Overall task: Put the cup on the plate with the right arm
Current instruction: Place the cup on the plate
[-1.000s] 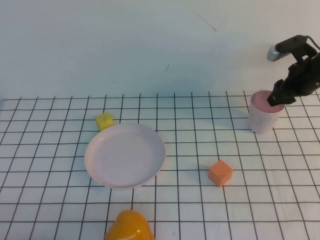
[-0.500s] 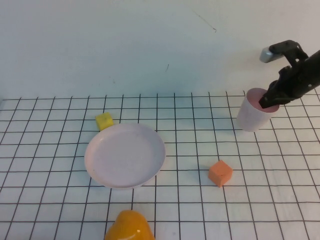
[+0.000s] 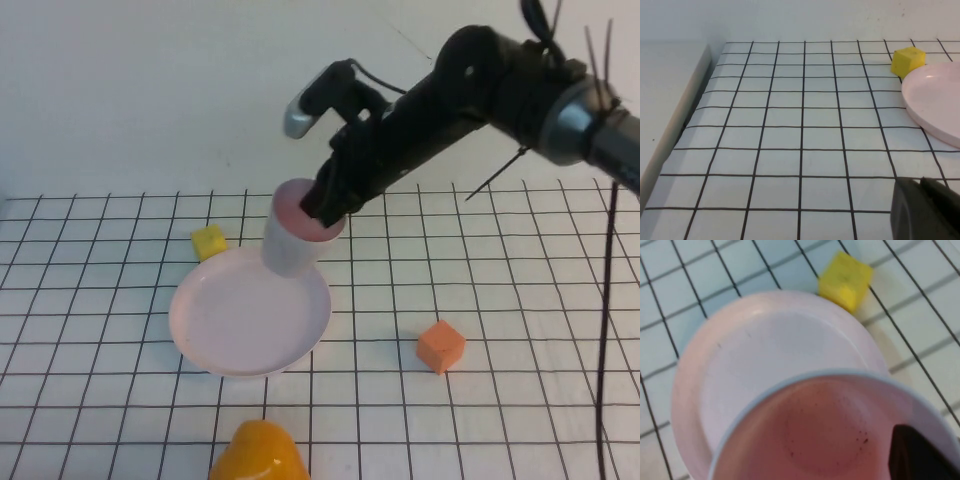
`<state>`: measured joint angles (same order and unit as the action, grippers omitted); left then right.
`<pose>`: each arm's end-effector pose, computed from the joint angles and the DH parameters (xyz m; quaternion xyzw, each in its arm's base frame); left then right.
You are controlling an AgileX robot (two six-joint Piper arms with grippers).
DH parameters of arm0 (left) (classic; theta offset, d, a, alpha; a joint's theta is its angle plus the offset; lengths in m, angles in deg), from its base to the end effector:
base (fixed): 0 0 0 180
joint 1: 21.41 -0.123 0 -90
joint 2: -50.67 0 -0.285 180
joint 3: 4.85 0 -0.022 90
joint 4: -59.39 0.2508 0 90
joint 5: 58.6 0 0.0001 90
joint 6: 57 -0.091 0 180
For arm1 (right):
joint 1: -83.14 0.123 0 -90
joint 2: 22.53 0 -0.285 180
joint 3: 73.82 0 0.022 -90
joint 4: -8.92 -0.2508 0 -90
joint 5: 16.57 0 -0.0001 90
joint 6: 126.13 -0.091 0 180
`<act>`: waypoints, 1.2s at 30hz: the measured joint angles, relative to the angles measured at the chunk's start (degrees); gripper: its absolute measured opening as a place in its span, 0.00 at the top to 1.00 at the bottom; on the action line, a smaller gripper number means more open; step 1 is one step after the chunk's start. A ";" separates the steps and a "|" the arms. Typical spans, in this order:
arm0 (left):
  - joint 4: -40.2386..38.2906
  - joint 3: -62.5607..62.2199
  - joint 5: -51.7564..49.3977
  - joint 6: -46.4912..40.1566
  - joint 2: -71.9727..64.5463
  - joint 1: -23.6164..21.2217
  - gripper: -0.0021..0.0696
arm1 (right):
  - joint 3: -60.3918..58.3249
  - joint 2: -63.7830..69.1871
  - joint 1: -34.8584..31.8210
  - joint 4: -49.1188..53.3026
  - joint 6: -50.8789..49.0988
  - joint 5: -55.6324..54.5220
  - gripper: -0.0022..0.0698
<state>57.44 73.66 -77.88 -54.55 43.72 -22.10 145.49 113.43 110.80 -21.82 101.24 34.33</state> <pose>0.0534 -0.0004 0.1760 -0.0310 0.7913 -0.0236 0.6102 0.4318 0.2671 0.2469 -0.4821 0.7971 0.1945 0.3072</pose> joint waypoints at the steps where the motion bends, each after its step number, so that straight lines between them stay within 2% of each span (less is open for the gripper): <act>1: 0.00 0.00 0.00 0.00 0.00 0.00 0.97 | 0.00 0.26 1.74 0.13 0.00 -1.72 0.92; 7: 0.00 0.00 0.00 0.00 0.00 0.00 0.97 | 0.00 3.73 6.77 0.61 0.13 -7.23 0.92; 15: 0.00 0.00 0.00 0.00 0.00 0.00 0.98 | 0.00 7.60 7.01 1.61 -0.24 -7.84 0.92; 18: 0.00 0.00 0.00 0.00 0.00 0.00 0.98 | 0.00 7.95 7.01 1.61 -0.52 -7.84 0.84; 22: 0.00 0.00 0.00 0.00 0.00 0.00 0.98 | 0.00 8.07 7.01 1.41 -0.74 -7.84 0.62; 25: 0.00 0.00 0.00 0.00 0.00 0.00 0.98 | 0.00 8.07 7.01 -0.14 -0.74 -7.84 0.51; 29: 0.00 0.00 0.00 0.00 0.00 0.00 0.98 | 0.00 7.11 7.01 -1.30 -0.34 -7.93 0.47; 36: 0.00 0.00 0.00 0.00 0.00 0.00 0.98 | 0.00 0.00 7.01 -0.32 1.21 -7.28 0.47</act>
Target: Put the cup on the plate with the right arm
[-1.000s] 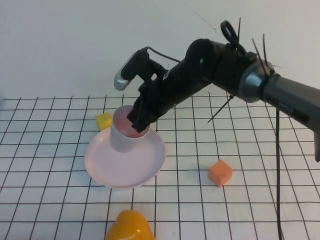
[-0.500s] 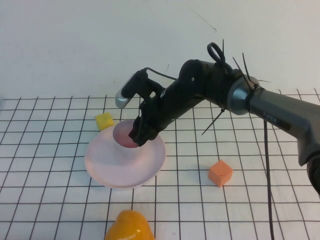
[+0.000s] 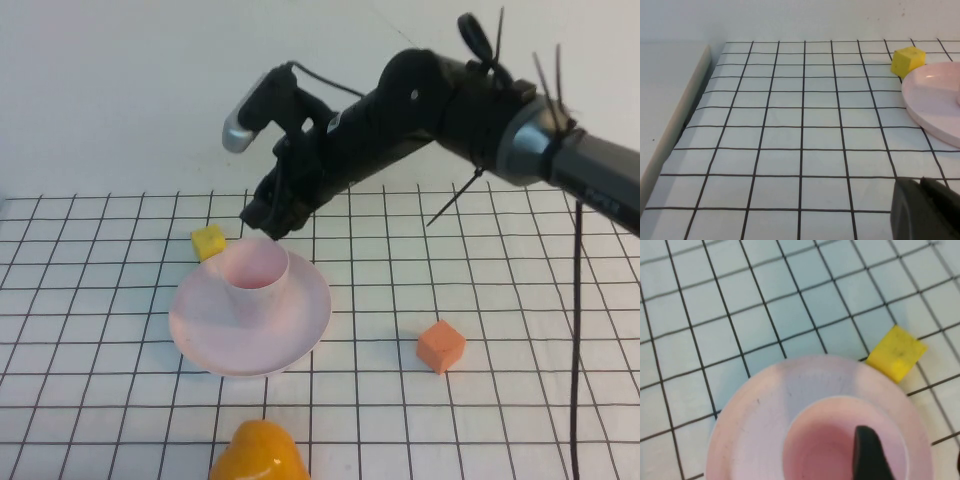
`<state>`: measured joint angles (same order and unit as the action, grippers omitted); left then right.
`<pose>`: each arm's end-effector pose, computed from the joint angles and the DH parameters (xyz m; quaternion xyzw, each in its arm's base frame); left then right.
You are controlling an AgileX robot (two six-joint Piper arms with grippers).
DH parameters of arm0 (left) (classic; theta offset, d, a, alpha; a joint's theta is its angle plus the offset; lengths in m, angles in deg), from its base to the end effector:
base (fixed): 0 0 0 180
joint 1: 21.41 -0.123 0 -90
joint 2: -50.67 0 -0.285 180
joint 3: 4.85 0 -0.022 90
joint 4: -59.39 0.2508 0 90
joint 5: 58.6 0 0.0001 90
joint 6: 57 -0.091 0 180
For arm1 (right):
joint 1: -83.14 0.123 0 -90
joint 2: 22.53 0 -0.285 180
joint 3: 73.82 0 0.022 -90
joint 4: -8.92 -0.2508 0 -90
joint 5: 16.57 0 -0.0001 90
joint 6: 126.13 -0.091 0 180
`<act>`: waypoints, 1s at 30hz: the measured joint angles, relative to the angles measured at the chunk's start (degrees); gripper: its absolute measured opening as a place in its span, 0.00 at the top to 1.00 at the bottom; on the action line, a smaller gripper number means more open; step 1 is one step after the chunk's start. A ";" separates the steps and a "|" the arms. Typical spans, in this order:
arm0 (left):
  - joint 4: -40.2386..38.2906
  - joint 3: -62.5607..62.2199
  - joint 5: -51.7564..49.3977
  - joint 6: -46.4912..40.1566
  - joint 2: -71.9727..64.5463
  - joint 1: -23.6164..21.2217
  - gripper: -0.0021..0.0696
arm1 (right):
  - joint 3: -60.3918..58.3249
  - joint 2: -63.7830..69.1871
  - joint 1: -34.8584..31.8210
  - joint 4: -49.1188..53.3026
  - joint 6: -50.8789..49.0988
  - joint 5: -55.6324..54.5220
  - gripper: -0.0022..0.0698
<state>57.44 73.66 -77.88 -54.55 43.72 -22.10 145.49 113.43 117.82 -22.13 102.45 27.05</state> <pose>0.0534 -0.0004 0.1760 -0.0310 0.7913 -0.0236 0.6102 0.4056 0.3201 0.2528 -0.5127 0.7567 0.1981 0.3540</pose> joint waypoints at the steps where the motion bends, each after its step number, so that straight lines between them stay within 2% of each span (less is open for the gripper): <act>1: 0.00 0.00 0.00 0.00 0.00 0.00 0.98 | 0.00 -1.56 0.00 0.60 0.03 0.28 0.47; 6: 0.00 0.00 0.00 0.00 0.00 0.00 0.98 | 0.00 -9.76 0.00 5.46 0.27 2.78 0.52; 9: 0.00 0.00 0.00 0.00 0.00 0.00 0.98 | 0.00 -15.11 0.00 11.32 0.41 5.18 0.64; 12: 0.00 0.00 0.00 0.00 0.00 0.00 0.98 | 0.00 -20.41 -0.11 18.79 0.41 8.47 0.84; 14: 0.00 0.00 0.00 0.00 0.00 0.00 0.98 | 0.00 -23.93 -0.21 23.64 -0.63 11.44 0.92; 19: 0.00 0.00 0.00 0.00 0.00 0.00 0.98 | 0.00 -31.05 -0.29 31.05 -6.90 17.89 0.97; 30: 0.00 0.00 0.00 0.00 0.00 0.00 0.98 | 0.52 -33.91 -0.48 33.44 -9.22 20.93 0.97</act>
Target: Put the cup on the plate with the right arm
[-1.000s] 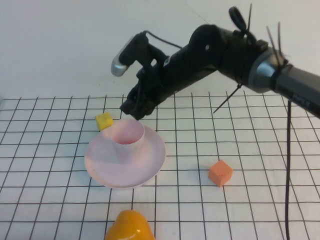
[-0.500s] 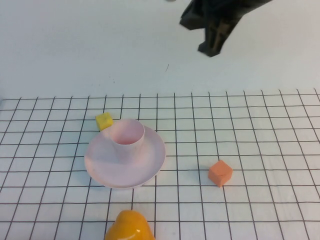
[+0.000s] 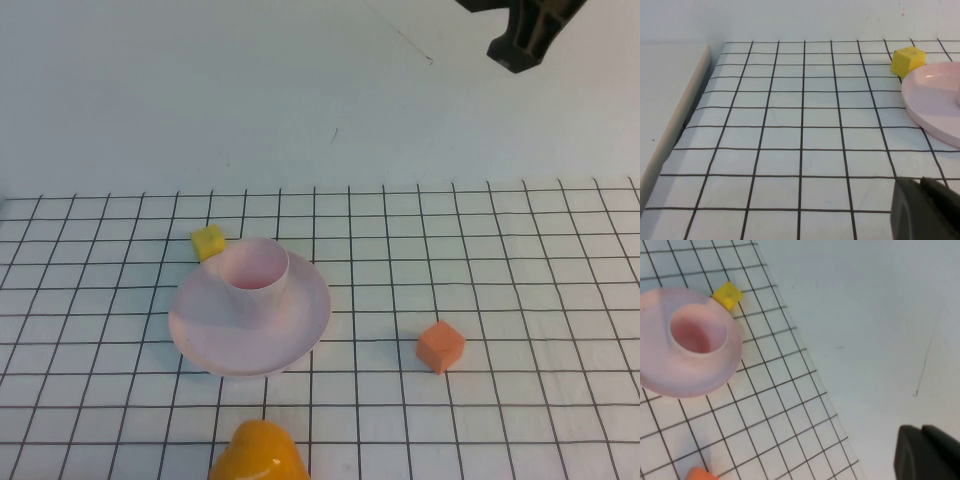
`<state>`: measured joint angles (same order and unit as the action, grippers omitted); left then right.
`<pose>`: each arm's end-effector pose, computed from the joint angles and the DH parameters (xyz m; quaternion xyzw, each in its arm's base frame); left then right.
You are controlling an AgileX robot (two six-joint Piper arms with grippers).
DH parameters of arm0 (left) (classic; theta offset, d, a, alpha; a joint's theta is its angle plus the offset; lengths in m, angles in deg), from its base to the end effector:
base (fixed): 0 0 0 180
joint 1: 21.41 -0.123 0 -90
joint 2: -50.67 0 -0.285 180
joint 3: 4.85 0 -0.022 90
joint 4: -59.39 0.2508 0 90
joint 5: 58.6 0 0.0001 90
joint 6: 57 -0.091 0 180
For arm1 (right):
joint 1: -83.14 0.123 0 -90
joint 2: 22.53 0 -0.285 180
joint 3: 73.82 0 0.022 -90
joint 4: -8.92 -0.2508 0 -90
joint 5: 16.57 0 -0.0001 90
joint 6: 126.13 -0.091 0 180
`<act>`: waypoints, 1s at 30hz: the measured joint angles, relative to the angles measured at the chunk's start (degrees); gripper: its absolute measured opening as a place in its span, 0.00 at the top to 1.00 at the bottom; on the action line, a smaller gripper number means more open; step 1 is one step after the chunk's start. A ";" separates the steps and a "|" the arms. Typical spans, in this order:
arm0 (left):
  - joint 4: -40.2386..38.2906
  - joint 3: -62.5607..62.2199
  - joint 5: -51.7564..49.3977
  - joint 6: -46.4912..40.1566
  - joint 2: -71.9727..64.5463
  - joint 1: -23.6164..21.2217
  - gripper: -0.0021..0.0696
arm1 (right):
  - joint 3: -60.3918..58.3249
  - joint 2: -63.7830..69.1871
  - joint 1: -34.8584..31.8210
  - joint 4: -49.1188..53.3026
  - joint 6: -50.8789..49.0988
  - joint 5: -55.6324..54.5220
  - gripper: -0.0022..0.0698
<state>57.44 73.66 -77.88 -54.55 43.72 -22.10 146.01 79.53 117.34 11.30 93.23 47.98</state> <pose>0.0534 -0.0004 0.1760 -0.0310 0.7913 -0.0236 0.6102 0.2864 0.1905 0.4835 -0.5349 0.7162 -0.0409 0.4464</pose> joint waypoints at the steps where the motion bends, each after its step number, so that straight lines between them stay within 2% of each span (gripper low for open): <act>1: 0.00 0.00 0.00 0.00 0.00 0.00 0.98 | 0.00 0.30 0.00 0.49 -0.19 0.89 0.97; 4: 0.00 0.00 0.00 0.00 0.00 0.00 0.98 | 0.00 0.45 0.00 4.60 -3.88 5.71 0.97; 7: 0.00 0.00 0.00 0.00 0.00 0.00 0.98 | -3.08 -1.98 -0.37 12.15 -14.69 7.02 0.97; 11: 0.00 0.00 0.00 0.00 0.00 0.00 0.98 | -12.74 -10.31 -0.74 20.64 -27.64 5.76 0.97; 16: 0.00 0.00 0.00 0.00 0.00 0.00 0.98 | -30.40 -26.43 -2.22 23.10 -31.54 -15.37 0.97; 20: 0.00 0.00 0.00 0.00 0.00 0.00 0.98 | -49.15 -38.91 -7.61 21.06 -31.96 -33.24 0.97; 30: 0.00 0.00 0.00 0.00 0.00 0.00 0.98 | -92.12 -63.57 -26.50 11.49 -32.15 -52.78 0.97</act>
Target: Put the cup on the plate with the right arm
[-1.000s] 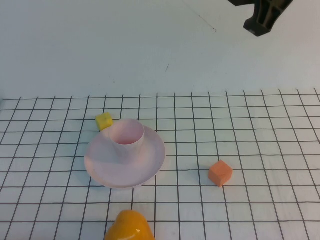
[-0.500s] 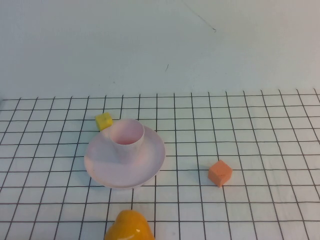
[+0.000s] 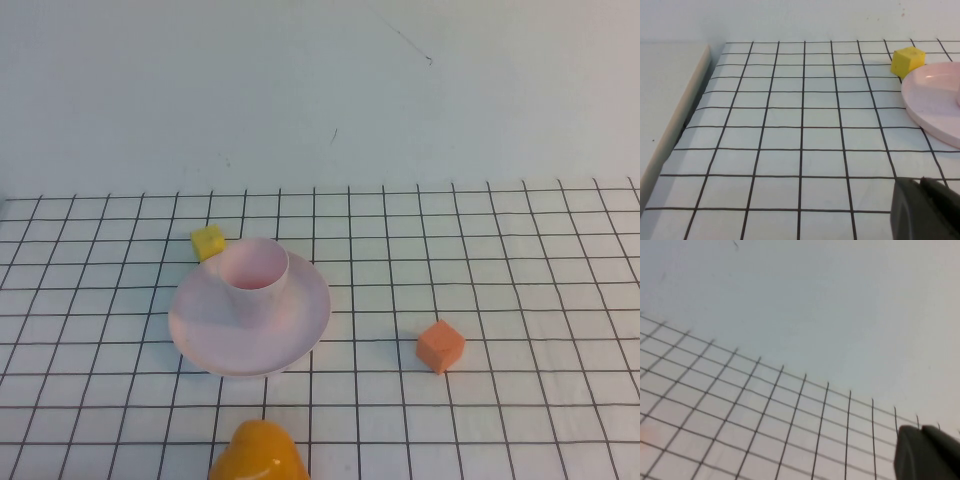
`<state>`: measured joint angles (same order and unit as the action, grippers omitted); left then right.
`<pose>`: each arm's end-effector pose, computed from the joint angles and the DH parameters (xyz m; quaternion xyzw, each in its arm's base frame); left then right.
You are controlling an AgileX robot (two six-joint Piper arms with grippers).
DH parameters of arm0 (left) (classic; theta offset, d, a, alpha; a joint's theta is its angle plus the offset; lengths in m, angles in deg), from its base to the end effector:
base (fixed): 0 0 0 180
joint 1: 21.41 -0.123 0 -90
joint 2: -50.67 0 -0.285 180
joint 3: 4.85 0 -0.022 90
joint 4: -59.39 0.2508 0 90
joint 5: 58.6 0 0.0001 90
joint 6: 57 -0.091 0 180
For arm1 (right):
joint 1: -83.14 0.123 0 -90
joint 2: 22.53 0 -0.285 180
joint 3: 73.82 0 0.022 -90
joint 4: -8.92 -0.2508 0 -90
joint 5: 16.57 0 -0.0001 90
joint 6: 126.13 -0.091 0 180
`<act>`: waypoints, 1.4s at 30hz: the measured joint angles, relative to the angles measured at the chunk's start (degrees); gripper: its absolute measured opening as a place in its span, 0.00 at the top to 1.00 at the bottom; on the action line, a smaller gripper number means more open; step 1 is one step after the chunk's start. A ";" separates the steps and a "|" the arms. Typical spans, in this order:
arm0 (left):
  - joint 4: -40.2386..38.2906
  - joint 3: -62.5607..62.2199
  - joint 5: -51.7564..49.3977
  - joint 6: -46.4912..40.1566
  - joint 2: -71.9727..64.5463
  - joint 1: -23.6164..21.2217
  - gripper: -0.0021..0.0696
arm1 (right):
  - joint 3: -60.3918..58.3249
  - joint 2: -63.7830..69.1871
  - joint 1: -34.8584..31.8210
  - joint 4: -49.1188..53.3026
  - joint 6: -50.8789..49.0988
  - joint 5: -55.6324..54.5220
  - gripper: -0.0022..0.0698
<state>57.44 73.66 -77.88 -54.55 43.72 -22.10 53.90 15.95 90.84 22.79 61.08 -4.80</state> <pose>0.0534 -0.0004 0.1760 -0.0310 0.7913 -0.0236 0.6102 0.1163 0.0112 0.2997 -0.1766 0.7578 -0.0905 0.6215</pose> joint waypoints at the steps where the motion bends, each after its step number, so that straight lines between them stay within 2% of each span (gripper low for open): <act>1: 0.00 0.00 0.00 0.00 0.00 0.00 0.98 | -3.91 -2.30 -1.76 -0.49 0.00 -1.96 0.97; 6: 0.00 0.00 0.00 0.00 0.00 0.00 0.98 | -18.84 -14.13 -8.16 -1.18 -0.10 -7.93 0.97; 10: 0.00 0.00 0.00 0.00 0.00 0.00 0.98 | -25.92 -23.16 -11.33 -1.18 -0.14 -8.39 0.97; 21: 0.00 0.00 0.00 0.00 0.00 0.00 0.98 | -26.57 -30.67 -16.81 -1.07 -0.92 9.32 0.97; 29: 0.00 0.00 0.00 0.00 0.00 0.00 0.97 | -26.57 -31.40 -16.93 -1.07 -5.27 9.64 0.97; 42: 0.00 0.00 0.00 0.00 0.00 0.00 0.97 | -26.57 -31.40 -16.93 -1.07 -5.95 9.64 0.97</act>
<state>57.44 73.66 -77.88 -54.55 43.72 -22.10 27.32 -15.44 73.91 21.73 55.13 4.83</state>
